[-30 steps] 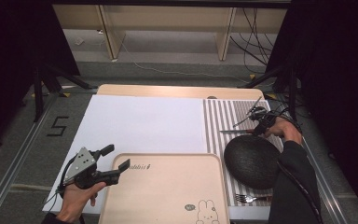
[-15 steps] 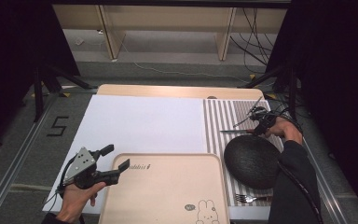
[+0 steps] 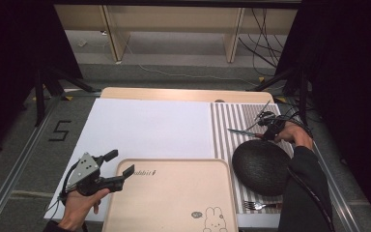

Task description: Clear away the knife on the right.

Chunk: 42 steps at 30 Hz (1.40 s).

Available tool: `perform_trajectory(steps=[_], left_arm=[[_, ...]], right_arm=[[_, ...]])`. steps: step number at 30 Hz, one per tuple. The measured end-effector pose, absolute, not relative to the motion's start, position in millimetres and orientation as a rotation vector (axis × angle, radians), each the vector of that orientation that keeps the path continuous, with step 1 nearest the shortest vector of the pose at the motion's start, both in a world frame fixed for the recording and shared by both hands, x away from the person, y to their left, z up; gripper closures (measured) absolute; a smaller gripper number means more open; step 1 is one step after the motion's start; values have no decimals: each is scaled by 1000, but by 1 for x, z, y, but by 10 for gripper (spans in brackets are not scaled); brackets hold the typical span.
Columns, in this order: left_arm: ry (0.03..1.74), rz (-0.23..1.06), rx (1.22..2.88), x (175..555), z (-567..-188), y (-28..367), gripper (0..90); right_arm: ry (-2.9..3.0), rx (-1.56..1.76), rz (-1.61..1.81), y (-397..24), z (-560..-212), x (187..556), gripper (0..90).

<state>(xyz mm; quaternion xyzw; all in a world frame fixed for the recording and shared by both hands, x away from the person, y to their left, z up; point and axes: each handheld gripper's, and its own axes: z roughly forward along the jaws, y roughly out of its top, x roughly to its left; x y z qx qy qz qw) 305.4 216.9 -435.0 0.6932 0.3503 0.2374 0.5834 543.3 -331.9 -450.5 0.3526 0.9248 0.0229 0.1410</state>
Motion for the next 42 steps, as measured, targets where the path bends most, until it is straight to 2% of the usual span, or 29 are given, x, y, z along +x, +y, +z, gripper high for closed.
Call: perform_trajectory(steps=[15, 42], left_arm=[[817, 555, 1620, 305, -435, 217, 199], [819, 557, 1616, 306, -436, 218, 201]], right_arm=[[2708, 974, 15, -324, -450, 542, 754], [2634, 1028, -46, -322, -449, 547, 769]])
